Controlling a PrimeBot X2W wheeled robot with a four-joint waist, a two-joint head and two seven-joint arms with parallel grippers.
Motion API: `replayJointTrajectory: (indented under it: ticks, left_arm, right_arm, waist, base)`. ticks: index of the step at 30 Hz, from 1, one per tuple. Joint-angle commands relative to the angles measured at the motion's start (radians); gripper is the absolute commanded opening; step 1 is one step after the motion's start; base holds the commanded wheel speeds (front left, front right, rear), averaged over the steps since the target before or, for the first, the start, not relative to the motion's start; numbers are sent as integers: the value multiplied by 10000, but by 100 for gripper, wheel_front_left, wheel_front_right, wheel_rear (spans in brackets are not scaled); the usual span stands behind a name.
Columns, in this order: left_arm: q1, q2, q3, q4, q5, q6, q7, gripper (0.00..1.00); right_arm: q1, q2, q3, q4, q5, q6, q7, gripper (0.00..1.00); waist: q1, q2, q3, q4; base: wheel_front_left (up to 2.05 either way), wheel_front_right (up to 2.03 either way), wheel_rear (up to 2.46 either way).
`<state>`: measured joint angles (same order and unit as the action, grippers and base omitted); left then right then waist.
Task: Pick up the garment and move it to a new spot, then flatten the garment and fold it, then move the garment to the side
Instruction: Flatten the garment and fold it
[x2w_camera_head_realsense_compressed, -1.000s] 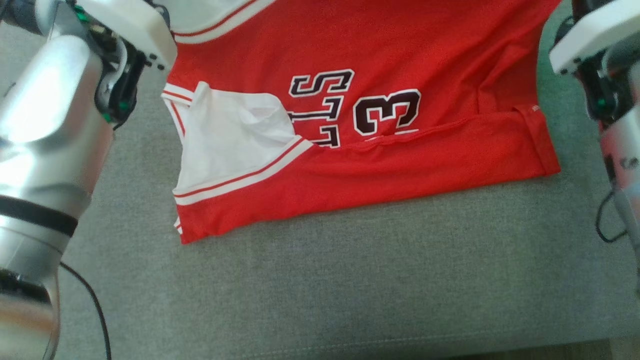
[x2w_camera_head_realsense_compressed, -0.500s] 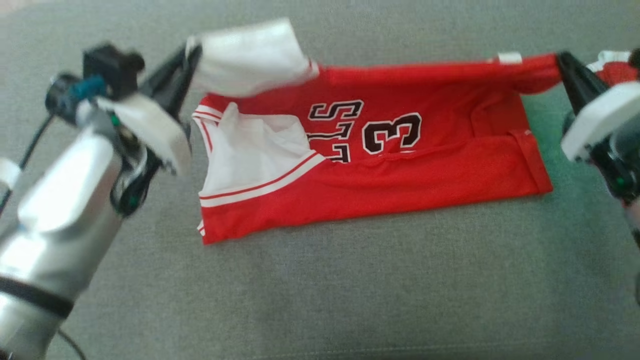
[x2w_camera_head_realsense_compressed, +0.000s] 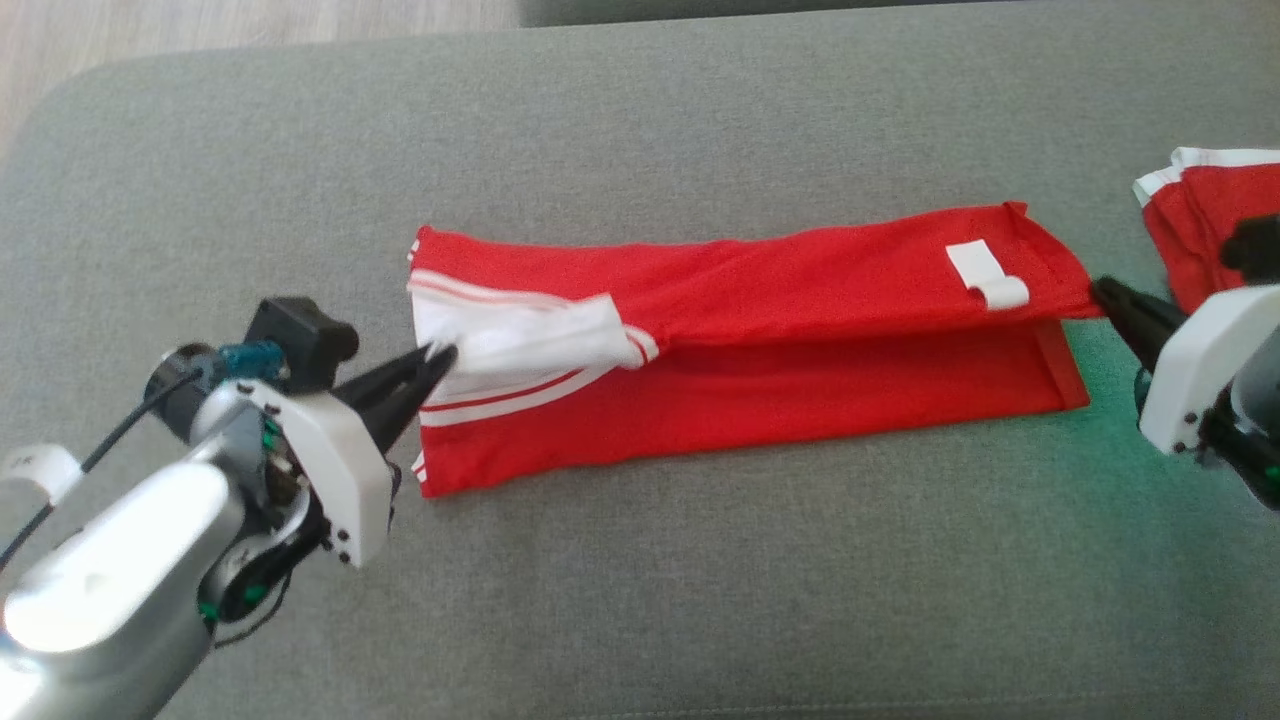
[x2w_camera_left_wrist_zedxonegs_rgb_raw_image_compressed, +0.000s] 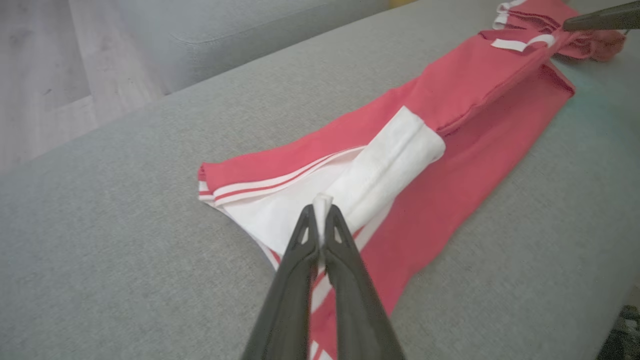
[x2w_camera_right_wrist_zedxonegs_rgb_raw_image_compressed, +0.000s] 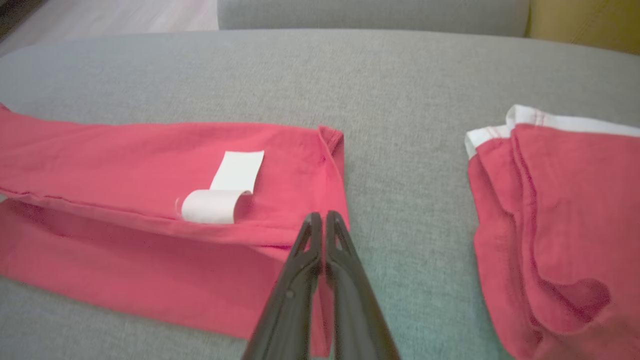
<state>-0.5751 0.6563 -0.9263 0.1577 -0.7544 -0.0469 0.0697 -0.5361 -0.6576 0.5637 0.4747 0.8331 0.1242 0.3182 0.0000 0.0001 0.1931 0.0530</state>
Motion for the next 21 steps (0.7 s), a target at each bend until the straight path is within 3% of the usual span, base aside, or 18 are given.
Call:
replayJointTrajectory:
  ticks: [1, 8, 14, 15, 16, 17, 21]
  left_arm:
    - [-360, 496, 482, -327, -68, 76, 32, 0]
    - [12, 956, 194, -1119, -243, 280, 948, 0]
    - [188, 837, 23, -1133, -112, 509, 962, 0]
    - [210, 784, -20, -1079, -60, 545, 937, 18]
    - [224, 730, -61, -1015, 9, 592, 902, 100]
    - [240, 665, -81, -940, 60, 659, 851, 100]
    - [305, 440, 61, -616, 168, 1038, 416, 100]
  right_arm:
    - [96, -444, -2, -294, 51, 65, 49, 0]
    - [545, -649, -13, -880, 274, 65, 886, 0]
    - [753, -635, -88, -1137, 232, 65, 1196, 0]
    - [800, -591, -119, -1139, 253, 65, 1283, 0]
    - [850, -552, -175, -1122, 273, 65, 1369, 91]
    - [896, -524, -218, -1113, 281, 65, 1446, 100]
    - [988, -431, -523, -1189, 290, 65, 1479, 100]
  waist:
    - [0, -1, -23, -21]
    - [0, -1, -113, -149]
    - [0, -1, -101, -253]
    - [0, -1, -109, -268]
    - [0, -1, -123, -281]
    - [0, -1, -140, -289]
    - [0, -1, -278, -343]
  base:
    - [0, 0, 0]
    - [0, 0, 0]
    - [0, 0, 0]
    - [0, 0, 0]
    - [0, 0, 0]
    - [0, 0, 0]
    - [0, 0, 0]
